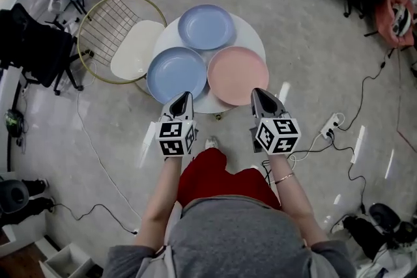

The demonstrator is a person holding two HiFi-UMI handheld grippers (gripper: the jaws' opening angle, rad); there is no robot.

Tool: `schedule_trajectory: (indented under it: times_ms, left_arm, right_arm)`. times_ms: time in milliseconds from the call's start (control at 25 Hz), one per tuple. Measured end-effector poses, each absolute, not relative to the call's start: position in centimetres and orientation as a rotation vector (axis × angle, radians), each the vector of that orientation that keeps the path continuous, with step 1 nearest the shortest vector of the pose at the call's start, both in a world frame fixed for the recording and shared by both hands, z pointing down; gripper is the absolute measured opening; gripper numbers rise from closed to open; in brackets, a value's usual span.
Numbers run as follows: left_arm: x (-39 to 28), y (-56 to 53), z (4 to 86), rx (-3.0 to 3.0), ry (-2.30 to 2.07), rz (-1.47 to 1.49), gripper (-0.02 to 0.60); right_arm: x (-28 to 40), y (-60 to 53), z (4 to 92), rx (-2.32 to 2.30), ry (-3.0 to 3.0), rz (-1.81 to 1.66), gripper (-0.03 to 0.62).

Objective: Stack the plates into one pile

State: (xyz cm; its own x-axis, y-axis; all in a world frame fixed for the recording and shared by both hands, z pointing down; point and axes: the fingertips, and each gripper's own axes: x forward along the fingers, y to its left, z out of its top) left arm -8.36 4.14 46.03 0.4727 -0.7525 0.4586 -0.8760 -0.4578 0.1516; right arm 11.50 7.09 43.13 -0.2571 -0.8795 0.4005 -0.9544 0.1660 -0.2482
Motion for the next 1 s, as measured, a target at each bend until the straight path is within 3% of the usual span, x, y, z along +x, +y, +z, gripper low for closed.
schedule_trajectory:
  times_ms: [560,1000]
  left_arm:
    - [-4.5,0.6,48.3,2.402,-1.179,0.551,0.015]
    - [-2.6,0.6,50.5,2.250,-1.252,0.595,0.017]
  right_arm:
    - [16.6,5.6,44.2,2.008,-2.054,0.713,0.029]
    - [18.9,1.5,45.8,1.826,-2.116,0.680,0.031]
